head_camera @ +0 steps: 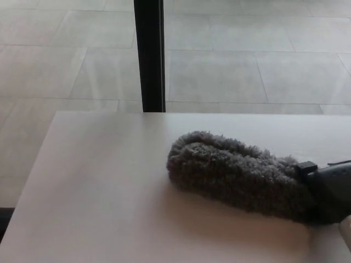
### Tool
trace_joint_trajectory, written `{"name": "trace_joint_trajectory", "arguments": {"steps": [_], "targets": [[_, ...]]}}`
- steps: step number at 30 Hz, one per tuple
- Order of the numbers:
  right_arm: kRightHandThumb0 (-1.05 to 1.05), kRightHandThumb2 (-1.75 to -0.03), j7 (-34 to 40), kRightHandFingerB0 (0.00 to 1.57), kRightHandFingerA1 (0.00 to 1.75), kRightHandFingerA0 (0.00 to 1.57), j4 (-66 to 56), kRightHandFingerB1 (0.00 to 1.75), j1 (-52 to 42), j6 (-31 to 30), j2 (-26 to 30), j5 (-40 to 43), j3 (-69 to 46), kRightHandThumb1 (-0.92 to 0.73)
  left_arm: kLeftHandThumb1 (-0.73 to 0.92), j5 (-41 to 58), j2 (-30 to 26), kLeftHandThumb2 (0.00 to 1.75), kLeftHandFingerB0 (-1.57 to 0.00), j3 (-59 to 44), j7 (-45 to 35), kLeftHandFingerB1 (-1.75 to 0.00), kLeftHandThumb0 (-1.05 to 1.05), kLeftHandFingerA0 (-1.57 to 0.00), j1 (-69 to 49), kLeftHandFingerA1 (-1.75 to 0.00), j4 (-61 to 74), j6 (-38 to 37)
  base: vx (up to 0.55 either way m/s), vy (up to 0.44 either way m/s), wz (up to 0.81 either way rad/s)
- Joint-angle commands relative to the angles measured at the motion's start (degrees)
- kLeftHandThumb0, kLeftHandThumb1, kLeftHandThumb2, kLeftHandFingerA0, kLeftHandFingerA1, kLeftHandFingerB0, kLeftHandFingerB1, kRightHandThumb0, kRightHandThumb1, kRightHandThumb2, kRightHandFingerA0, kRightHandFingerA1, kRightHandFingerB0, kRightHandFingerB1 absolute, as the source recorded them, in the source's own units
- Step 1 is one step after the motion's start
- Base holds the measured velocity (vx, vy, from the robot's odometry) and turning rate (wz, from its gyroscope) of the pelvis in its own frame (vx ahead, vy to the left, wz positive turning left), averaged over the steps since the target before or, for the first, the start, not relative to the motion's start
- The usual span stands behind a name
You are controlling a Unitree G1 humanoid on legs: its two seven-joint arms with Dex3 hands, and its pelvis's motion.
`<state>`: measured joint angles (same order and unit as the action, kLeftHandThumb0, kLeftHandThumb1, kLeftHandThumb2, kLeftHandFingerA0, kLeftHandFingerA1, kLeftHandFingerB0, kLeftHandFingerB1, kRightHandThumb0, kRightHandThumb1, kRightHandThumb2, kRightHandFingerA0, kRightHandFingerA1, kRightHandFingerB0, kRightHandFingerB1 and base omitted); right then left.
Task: The robot uses its right hand to pick up the duster kept in the middle of the desk and use it to wipe the desk by swiping its surface twice
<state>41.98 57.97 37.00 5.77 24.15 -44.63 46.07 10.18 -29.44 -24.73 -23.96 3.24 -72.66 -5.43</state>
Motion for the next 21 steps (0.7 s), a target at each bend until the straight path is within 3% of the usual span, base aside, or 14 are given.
{"name": "trace_joint_trajectory", "arguments": {"steps": [1,3,4,8,11,12,13,15,16,17,18,19,20,21], "targets": [[-0.29,-0.90,0.1,0.83,1.72,0.94,-5.7,1.09,-3.9,5.0,-0.4,-7.1,5.2,-0.61,0.62,0.3,-2.0,0.59,-0.58,0.0,0.0,-0.46,-0.55,-0.52,0.4,-0.62,0.4,-0.8,0.00,0.000,0.00],[-0.32,-0.89,-1.4,0.84,1.73,0.94,-9.1,1.16,-4.6,4.4,-0.1,-7.5,5.8,-0.62,0.62,0.0,-2.1,0.59,-0.58,0.2,0.5,-0.47,-0.55,-0.52,0.6,-0.63,0.4,-1.0,0.00,0.000,0.00],[-0.31,-0.89,0.7,0.93,1.69,1.00,-11.9,1.00,-5.0,5.1,0.1,-9.1,7.0,-0.58,0.63,-0.4,-2.3,0.59,-0.55,0.7,0.2,-0.47,-0.55,-0.51,0.7,-0.62,0.0,-1.2,0.00,0.000,0.00],[-0.36,-0.89,-1.0,0.94,1.68,1.03,-20.4,0.96,-7.0,3.2,1.6,-12.6,9.1,-0.48,0.59,0.3,-2.6,0.59,-0.54,0.3,-0.2,-0.47,-0.56,-0.49,1.2,-0.65,-0.5,-0.6,0.00,0.000,0.00],[-0.37,-0.90,-3.8,0.91,1.70,1.03,-25.1,0.96,-8.3,2.8,2.8,-13.2,9.2,-0.51,0.60,0.7,-2.6,0.58,-0.57,0.0,-0.5,-0.48,-0.57,-0.48,1.3,-0.67,-0.4,-0.4,0.00,0.000,0.00],[-0.39,-1.05,-3.9,0.89,1.35,1.28,-26.7,0.93,-8.8,4.3,3.4,-12.9,9.1,-0.48,0.59,0.8,-2.7,0.59,-0.55,-0.1,-0.7,-0.48,-0.58,-0.48,1.3,-0.66,-0.6,-0.5,0.00,0.000,0.00],[-0.36,-0.80,-4.4,0.92,1.70,1.00,-29.5,0.89,-9.9,4.7,4.3,-13.5,9.2,-0.55,0.62,0.1,-2.8,0.59,-0.56,0.5,-0.2,-0.47,-0.57,-0.49,1.2,-0.65,-0.3,-1.0,0.00,0.000,0.00],[-0.41,-0.69,-3.9,0.92,1.66,1.03,-31.4,0.87,-11.0,5.2,5.3,-14.3,8.8,-0.55,0.63,-0.4,-2.9,0.59,-0.55,1.0,-0.1,-0.48,-0.56,-0.48,1.2,-0.63,-0.4,-1.4,0.00,0.000,0.00],[-0.41,-0.94,-3.6,0.86,1.37,1.30,-32.6,0.85,-11.6,5.1,6.2,-15.3,8.7,-0.43,0.63,-0.5,-3.0,0.59,-0.56,1.1,0.3,-0.47,-0.56,-0.50,1.3,-0.63,-0.6,-1.4,0.00,0.000,0.00],[-0.41,-0.94,-4.1,0.86,1.37,1.30,-33.1,0.85,-11.8,4.9,6.6,-15.7,8.6,-0.43,0.63,-0.6,-3.0,0.59,-0.56,1.2,0.7,-0.47,-0.56,-0.50,1.3,-0.63,-0.6,-1.3,0.00,0.000,0.00],[-0.42,-0.64,-5.8,0.92,1.64,1.02,-34.2,0.79,-12.2,4.0,7.3,-16.3,8.2,-0.59,0.61,-0.2,-3.1,0.60,-0.53,1.0,-0.1,-0.48,-0.57,-0.48,1.3,-0.64,-0.6,-1.4,0.00,0.000,0.00],[-0.41,-0.94,-5.6,0.86,1.38,1.31,-33.7,0.84,-12.5,5.2,7.5,-15.1,7.3,-0.43,0.61,0.0,-3.1,0.59,-0.54,0.9,-0.2,-0.48,-0.57,-0.49,1.3,-0.64,-0.6,-1.2,0.00,0.000,0.00],[-0.42,-0.92,-7.2,0.86,1.38,1.30,-33.4,0.85,-12.8,5.0,7.7,-13.9,6.2,-0.41,0.61,0.1,-3.0,0.59,-0.53,0.9,-0.2,-0.48,-0.58,-0.48,1.1,-0.64,-0.6,-1.1,0.00,0.000,0.00],[-0.38,-0.70,-7.3,0.92,1.66,1.04,-33.0,0.86,-12.7,5.1,7.8,-14.0,5.6,-0.53,0.62,0.7,-2.9,0.58,-0.49,0.3,-1.2,-0.48,-0.56,-0.42,1.0,-0.63,-0.7,-0.9,0.00,0.000,0.00]]}}
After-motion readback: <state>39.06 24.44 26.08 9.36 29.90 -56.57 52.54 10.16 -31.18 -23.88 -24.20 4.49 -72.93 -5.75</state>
